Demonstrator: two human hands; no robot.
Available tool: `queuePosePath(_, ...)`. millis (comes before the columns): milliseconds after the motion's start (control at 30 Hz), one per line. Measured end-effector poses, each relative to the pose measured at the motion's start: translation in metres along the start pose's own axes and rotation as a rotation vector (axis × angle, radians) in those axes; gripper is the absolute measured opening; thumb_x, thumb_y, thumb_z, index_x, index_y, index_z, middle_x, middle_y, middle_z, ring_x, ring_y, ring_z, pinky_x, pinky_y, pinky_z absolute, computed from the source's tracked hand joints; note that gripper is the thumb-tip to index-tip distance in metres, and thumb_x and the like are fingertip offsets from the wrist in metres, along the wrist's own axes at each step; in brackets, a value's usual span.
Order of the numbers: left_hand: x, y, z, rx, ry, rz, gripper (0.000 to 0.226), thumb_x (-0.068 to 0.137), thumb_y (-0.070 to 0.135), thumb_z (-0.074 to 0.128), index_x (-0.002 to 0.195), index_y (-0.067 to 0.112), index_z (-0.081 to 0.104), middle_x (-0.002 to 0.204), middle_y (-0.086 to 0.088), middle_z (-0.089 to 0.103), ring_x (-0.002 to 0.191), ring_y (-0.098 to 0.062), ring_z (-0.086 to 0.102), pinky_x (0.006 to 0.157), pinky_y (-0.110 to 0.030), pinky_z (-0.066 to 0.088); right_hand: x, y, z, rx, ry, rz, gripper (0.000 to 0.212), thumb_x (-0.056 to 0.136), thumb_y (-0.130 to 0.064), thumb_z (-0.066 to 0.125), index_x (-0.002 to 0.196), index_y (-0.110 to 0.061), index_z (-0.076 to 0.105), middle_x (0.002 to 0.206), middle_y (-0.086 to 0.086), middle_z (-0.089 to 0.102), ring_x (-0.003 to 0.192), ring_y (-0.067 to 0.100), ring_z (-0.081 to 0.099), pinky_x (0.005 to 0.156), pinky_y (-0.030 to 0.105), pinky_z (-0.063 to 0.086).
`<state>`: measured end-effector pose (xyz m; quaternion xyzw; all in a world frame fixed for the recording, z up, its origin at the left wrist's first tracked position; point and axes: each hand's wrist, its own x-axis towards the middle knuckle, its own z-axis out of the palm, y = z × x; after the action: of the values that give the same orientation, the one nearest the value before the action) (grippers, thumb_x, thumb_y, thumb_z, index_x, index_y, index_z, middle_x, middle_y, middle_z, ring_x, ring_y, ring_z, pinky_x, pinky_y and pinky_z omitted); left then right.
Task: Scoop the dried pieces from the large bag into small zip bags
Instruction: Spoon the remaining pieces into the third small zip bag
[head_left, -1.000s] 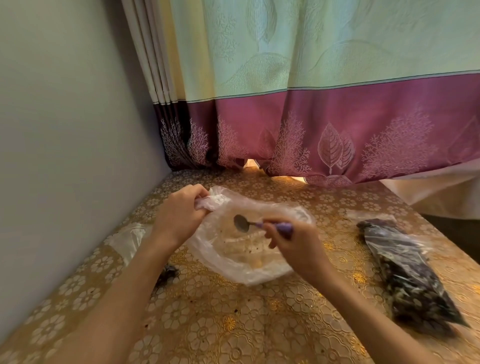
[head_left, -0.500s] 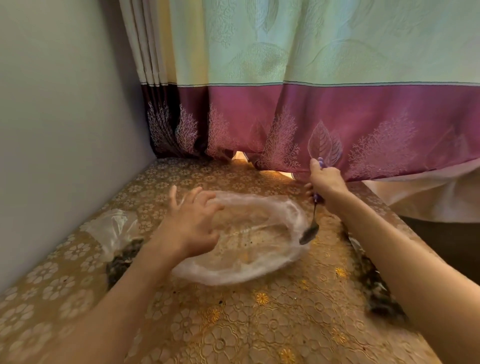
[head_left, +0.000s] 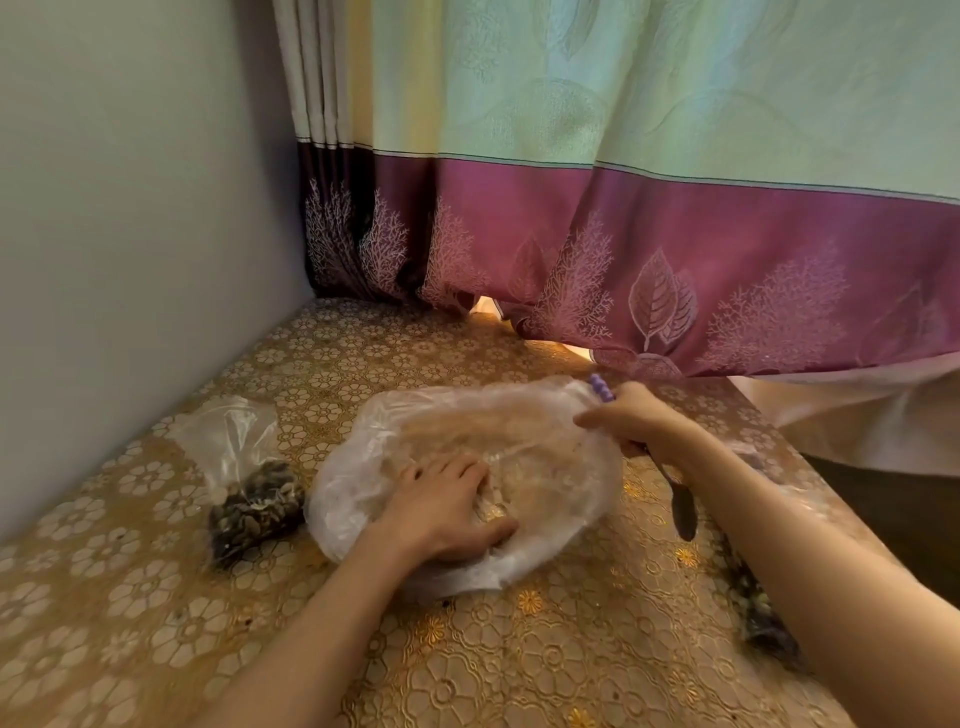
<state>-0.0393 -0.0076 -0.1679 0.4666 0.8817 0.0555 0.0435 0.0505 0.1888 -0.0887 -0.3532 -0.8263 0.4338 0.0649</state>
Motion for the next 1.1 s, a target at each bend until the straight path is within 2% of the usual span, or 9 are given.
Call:
queuePosePath(100, 0.002, 0.000, 0.001, -0.009, 0.032, 0.010, 0.086, 0.079, 0.075, 0.035, 0.146, 0.025, 0.016, 0.155, 0.007, 0.012, 0.141, -0.016, 0.010, 0.115, -0.046, 0.008, -0.008, -0.027, -0.005, 0.088, 0.078, -0.195, 0.013, 0.082, -0.008, 0.066, 0.084, -0.005, 0.053, 0.070, 0.005, 0.050, 0.051, 0.012, 0.046, 0.041, 0.020, 0.042)
queuePosePath(200, 0.002, 0.000, 0.001, -0.019, 0.031, 0.004, 0.093, 0.075, 0.078, 0.035, 0.147, 0.022, 0.015, 0.155, 0.004, 0.012, 0.142, -0.017, 0.008, 0.115, -0.046, 0.007, -0.022, -0.048, 0.001, -0.052, 0.110, -0.392, 0.018, 0.080, -0.006, 0.065, 0.072, -0.010, 0.048, 0.076, 0.004, 0.055, 0.061, 0.012, 0.050, 0.055, 0.021, 0.048)
queuePosePath(333, 0.003, 0.000, 0.001, -0.077, 0.027, -0.018, 0.103, 0.070, 0.081, 0.041, 0.147, 0.023, 0.006, 0.156, 0.002, 0.012, 0.143, -0.018, 0.008, 0.115, -0.046, 0.007, -0.030, -0.054, 0.009, -0.186, 0.214, -0.542, 0.035, 0.079, -0.008, 0.065, 0.060, -0.016, 0.037, 0.069, -0.002, 0.050, 0.060, 0.011, 0.041, 0.052, 0.017, 0.039)
queuePosePath(467, 0.003, 0.001, -0.001, -0.105, 0.041, -0.008, 0.105, 0.068, 0.080, 0.045, 0.148, 0.024, 0.005, 0.155, 0.002, 0.016, 0.141, -0.017, 0.013, 0.115, -0.043, 0.008, -0.031, -0.051, 0.009, -0.078, 0.264, -0.572, 0.024, 0.078, -0.005, 0.066, 0.066, -0.010, 0.046, 0.070, 0.000, 0.051, 0.063, 0.009, 0.043, 0.052, 0.011, 0.039)
queuePosePath(767, 0.000, 0.004, -0.003, -0.179, 0.067, 0.004, 0.097, 0.072, 0.072, 0.053, 0.146, 0.026, 0.012, 0.153, 0.003, 0.021, 0.139, -0.016, 0.020, 0.114, -0.042, 0.013, -0.024, -0.022, -0.004, -0.076, 0.261, -0.396, 0.028, 0.077, -0.007, 0.065, 0.061, -0.012, 0.043, 0.067, 0.001, 0.050, 0.067, 0.016, 0.044, 0.059, 0.029, 0.040)
queuePosePath(833, -0.003, 0.004, -0.008, -0.243, 0.154, 0.040, 0.080, 0.079, 0.063, 0.052, 0.144, 0.029, 0.020, 0.150, 0.005, 0.028, 0.135, -0.016, 0.030, 0.112, -0.041, 0.026, -0.023, -0.010, -0.012, -0.064, 0.244, -0.350, 0.018, 0.078, -0.016, 0.071, 0.078, -0.005, 0.057, 0.082, 0.004, 0.058, 0.075, 0.016, 0.049, 0.066, 0.032, 0.045)
queuePosePath(900, -0.005, 0.000, -0.020, -0.234, 0.393, 0.086, 0.058, 0.087, 0.052, 0.049, 0.137, 0.028, 0.035, 0.142, 0.006, 0.040, 0.128, -0.012, 0.039, 0.106, -0.033, 0.036, -0.024, 0.001, -0.019, -0.028, 0.239, -0.337, 0.030, 0.080, -0.032, 0.072, 0.094, -0.009, 0.059, 0.091, -0.002, 0.055, 0.076, 0.012, 0.051, 0.068, 0.028, 0.047)
queuePosePath(1000, -0.004, -0.019, -0.046, -0.101, 0.674, 0.042, 0.041, 0.090, 0.039, 0.048, 0.129, 0.024, 0.046, 0.129, 0.005, 0.050, 0.118, -0.010, 0.045, 0.097, -0.024, 0.033, -0.032, 0.006, -0.029, 0.102, 0.363, -0.395, 0.030, 0.089, -0.039, 0.059, 0.084, -0.009, 0.058, 0.078, -0.007, 0.051, 0.064, 0.009, 0.050, 0.054, 0.017, 0.045)
queuePosePath(1100, -0.002, -0.046, -0.067, -0.127, 0.565, -0.245, 0.060, 0.087, 0.051, 0.050, 0.137, 0.021, 0.036, 0.137, -0.002, 0.044, 0.125, -0.020, 0.041, 0.100, -0.039, 0.038, -0.042, 0.000, -0.041, 0.530, 0.431, -0.385, 0.034, 0.098, -0.029, 0.047, 0.073, -0.007, 0.055, 0.060, 0.002, 0.054, 0.041, 0.007, 0.042, 0.033, 0.016, 0.034)
